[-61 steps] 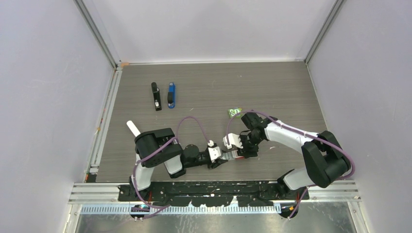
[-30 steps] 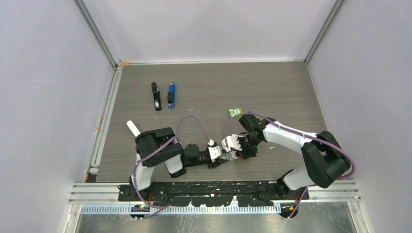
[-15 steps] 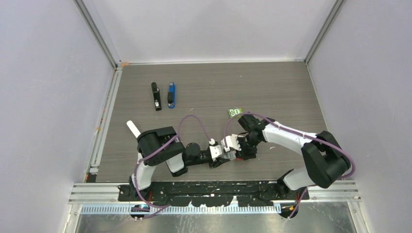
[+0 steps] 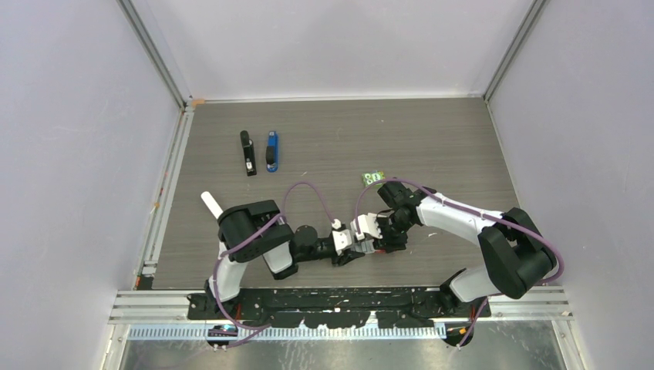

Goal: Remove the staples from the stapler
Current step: Close the staple box at the center of the board.

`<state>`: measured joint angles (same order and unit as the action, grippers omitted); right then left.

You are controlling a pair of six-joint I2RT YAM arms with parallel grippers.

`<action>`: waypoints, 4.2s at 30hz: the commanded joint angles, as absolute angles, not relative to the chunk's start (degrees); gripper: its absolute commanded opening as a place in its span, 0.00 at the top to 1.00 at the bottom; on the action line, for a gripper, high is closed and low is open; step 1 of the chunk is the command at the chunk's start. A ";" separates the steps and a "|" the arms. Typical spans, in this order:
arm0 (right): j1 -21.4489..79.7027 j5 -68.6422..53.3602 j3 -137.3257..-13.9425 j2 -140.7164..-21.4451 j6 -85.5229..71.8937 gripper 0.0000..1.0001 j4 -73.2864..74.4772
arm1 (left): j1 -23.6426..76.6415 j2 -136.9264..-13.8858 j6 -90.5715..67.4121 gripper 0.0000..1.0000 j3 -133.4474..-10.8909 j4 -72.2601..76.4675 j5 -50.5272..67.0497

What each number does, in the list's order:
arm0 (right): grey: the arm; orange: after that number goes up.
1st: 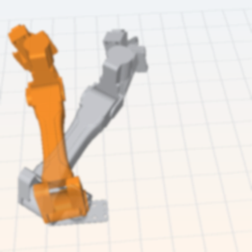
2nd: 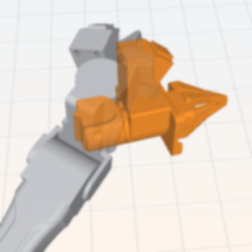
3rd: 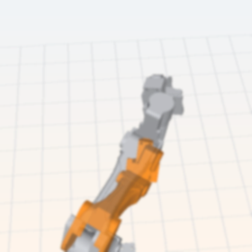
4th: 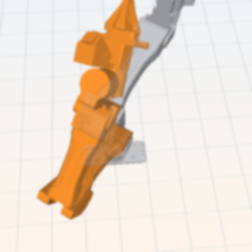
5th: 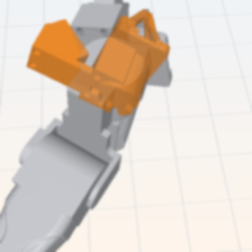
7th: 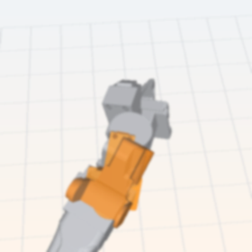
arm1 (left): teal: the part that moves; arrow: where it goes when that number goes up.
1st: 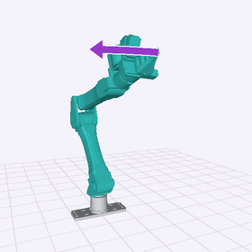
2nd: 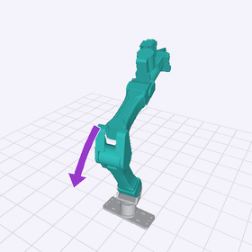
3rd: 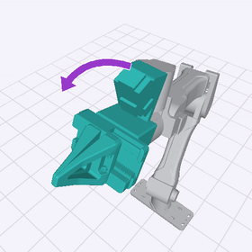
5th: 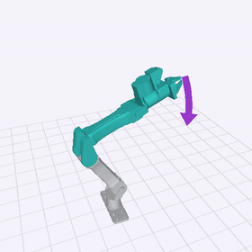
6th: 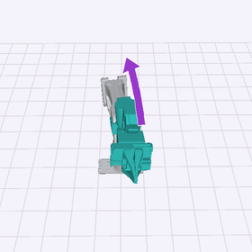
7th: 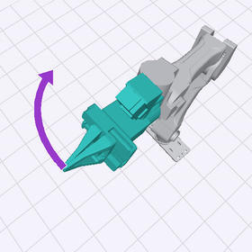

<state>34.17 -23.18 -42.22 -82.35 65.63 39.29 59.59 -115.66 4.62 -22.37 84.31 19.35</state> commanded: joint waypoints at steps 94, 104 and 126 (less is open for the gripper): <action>22.26 -16.95 -50.45 -90.57 52.10 0.78 43.40 | 61.76 -118.21 2.90 0.63 -26.14 78.24 15.81; 23.72 -21.91 -50.79 -91.04 53.93 0.77 46.22 | 61.99 -117.85 2.72 0.62 -28.01 76.23 14.65; 19.11 -17.26 -54.02 -91.72 46.11 0.75 48.23 | 63.32 -97.55 -5.18 0.30 -30.89 54.84 6.61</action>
